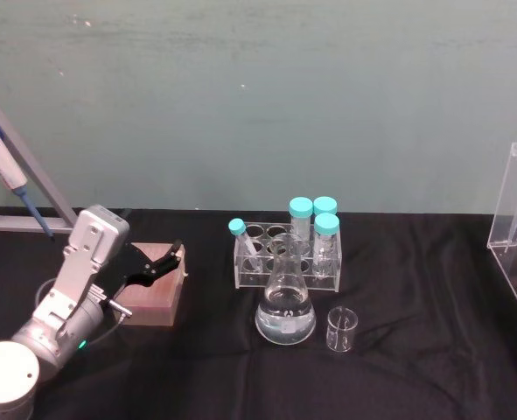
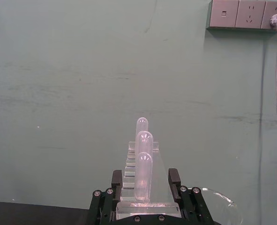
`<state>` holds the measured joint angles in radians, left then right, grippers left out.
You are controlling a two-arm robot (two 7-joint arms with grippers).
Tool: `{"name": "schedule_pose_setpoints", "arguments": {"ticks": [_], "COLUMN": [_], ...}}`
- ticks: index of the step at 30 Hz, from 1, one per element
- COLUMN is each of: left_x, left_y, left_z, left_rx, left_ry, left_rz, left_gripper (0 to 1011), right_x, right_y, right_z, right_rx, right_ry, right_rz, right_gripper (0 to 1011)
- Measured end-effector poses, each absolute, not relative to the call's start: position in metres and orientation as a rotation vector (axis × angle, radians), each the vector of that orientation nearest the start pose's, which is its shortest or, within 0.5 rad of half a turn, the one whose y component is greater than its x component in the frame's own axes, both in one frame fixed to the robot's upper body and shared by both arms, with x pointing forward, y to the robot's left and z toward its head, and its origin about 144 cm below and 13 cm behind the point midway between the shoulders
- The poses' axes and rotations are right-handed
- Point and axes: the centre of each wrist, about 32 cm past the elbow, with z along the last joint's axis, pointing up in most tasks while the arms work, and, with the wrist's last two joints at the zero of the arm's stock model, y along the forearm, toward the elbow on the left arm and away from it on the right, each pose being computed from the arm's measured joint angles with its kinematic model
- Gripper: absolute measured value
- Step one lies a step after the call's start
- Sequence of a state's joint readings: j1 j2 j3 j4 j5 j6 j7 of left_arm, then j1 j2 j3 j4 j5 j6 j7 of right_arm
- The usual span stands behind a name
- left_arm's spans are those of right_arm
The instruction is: Place the experimental apparatus aside using one hand.
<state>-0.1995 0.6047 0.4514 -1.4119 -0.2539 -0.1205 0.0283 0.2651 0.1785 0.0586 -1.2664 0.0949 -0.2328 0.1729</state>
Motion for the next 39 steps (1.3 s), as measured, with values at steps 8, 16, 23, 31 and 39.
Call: {"name": "schedule_pose_setpoints", "arguments": {"ticks": [8,16,23,31,39], "left_x": [0.4886,0.4886,0.4886,0.4886,0.4886], "left_y": [0.3097,0.3097,0.3097,0.3097,0.3097], "left_z": [1.1398,1.1398,1.1398,1.1398,1.1398], "left_rx": [0.305,0.304,0.304,0.304,0.304], "left_ry": [-0.285,-0.285,-0.285,-0.285,-0.285], "left_rz": [1.248,1.248,1.248,1.248,1.248], "left_gripper": [1000,1000,1000,1000,1000], "right_x": [0.5313,0.5312,0.5310,0.5301,0.5298], "right_y": [-0.3152,-0.3159,-0.3167,-0.3195,-0.3206], "right_z": [1.1519,1.1502,1.1486,1.1461,1.1451], "right_rx": [0.083,0.082,0.082,0.077,0.077], "right_ry": [-0.224,-0.222,-0.216,-0.199,-0.186], "right_rz": [-1.492,-1.494,-1.495,-1.498,-1.499], "right_gripper": [604,604,604,604,604]}}
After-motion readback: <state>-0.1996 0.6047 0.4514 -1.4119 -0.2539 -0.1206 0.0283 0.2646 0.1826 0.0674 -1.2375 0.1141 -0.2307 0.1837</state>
